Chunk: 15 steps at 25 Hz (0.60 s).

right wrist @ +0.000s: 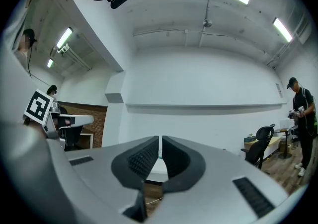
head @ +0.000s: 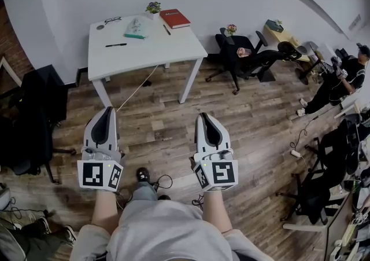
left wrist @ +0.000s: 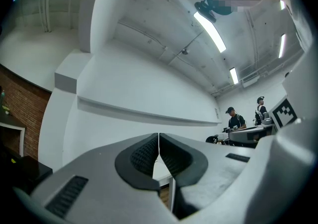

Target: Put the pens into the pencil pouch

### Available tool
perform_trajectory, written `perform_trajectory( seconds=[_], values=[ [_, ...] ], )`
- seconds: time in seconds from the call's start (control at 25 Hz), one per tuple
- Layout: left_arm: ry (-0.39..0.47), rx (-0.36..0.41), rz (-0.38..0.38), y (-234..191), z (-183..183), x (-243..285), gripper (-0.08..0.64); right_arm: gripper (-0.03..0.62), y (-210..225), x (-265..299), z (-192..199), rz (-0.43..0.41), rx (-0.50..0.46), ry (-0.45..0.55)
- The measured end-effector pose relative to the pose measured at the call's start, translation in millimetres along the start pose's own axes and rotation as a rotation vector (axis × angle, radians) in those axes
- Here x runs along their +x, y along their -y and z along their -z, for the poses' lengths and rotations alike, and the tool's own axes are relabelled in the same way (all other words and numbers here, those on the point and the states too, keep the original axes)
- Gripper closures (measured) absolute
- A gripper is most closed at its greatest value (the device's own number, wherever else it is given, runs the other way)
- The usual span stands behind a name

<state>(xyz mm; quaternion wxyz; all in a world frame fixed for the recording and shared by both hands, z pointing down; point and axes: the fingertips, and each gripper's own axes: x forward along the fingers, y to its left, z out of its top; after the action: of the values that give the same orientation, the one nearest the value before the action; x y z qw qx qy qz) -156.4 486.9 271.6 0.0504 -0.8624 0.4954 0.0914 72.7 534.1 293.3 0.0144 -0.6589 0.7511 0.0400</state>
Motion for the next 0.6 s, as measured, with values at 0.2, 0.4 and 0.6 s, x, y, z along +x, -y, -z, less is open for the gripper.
perform_trajectory(
  seconds=[0.2, 0.4, 0.6],
  values=[
    [0.001, 0.001, 0.007, -14, 5, 22, 0.532, 0.55, -1, 26, 1, -0.009, -0.011, 0.011],
    [0.015, 0.016, 0.024, -36, 4, 56, 0.532, 0.551, -15, 65, -11, -0.082, -0.081, 0.054],
    [0.027, 0.031, 0.034, -62, 7, 89, 0.532, 0.555, -18, 105, -13, -0.078, -0.078, 0.074]
  ],
)
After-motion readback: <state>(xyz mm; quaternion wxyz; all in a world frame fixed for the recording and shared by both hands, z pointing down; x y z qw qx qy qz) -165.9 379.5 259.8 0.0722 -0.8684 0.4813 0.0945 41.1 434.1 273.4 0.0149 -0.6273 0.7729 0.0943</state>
